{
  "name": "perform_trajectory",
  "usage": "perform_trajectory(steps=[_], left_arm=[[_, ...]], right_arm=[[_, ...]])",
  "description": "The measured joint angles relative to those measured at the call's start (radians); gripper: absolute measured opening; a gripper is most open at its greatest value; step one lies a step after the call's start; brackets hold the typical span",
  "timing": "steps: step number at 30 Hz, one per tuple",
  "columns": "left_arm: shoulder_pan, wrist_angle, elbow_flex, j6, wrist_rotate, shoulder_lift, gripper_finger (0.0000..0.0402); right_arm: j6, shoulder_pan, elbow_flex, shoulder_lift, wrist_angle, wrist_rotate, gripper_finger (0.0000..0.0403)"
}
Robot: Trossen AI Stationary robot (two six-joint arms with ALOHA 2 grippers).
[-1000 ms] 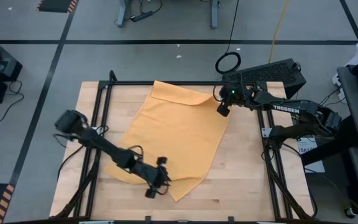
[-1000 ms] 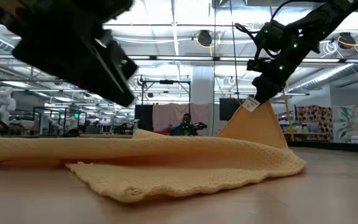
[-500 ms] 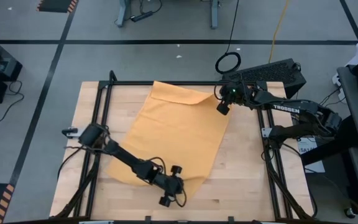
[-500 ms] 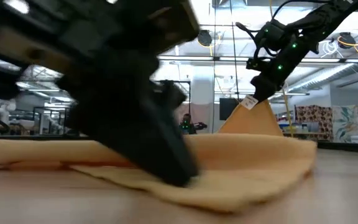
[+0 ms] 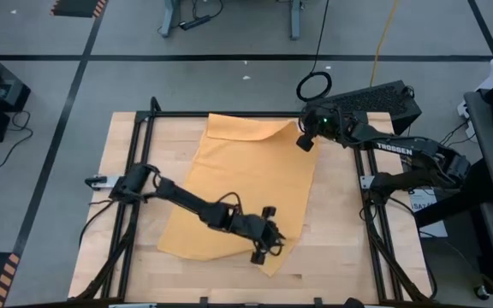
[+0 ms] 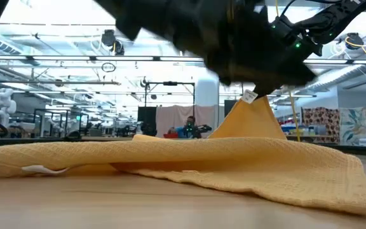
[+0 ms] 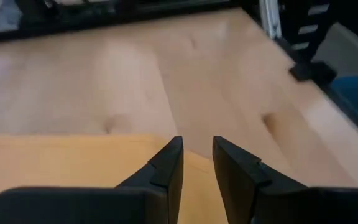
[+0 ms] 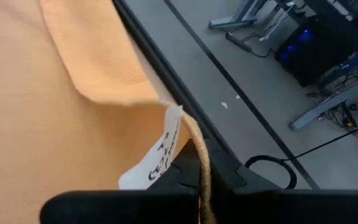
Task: Roll towel
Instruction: Fold the yellow towel
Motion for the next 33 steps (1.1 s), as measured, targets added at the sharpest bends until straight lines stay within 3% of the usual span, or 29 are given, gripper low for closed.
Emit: perform_trajectory(steps=[4,7,10,15,20,33], left_arm=[[0.003,-0.261,0.023,0.001,0.025,-0.083,0.0092],[-0.021,-0.367,0.016,0.000,0.095,-0.089,0.0092],[-0.063,-0.323,0.021,0.007,0.110,-0.056,0.0092],[-0.101,-0.302,0.017,0.009,0.040,0.027,0.0092],[-0.119,-0.246,0.080,0.010,0.032,0.107,0.0092],[-0.064,-0.101,0.256,0.039,0.052,0.295,0.0092]], right_arm=[[0.003,-0.016,0.000,0.000,-0.010,-0.054,0.0000],[0.024,-0.027,0.000,0.000,-0.012,-0.109,0.0000],[0.033,-0.027,0.000,0.000,-0.013,-0.127,0.0000],[0.068,-0.027,0.000,0.000,-0.017,-0.128,0.0000],[0.101,-0.027,0.000,0.000,-0.021,-0.132,0.0000],[0.153,-0.018,0.000,0.000,-0.043,-0.132,0.0000]])
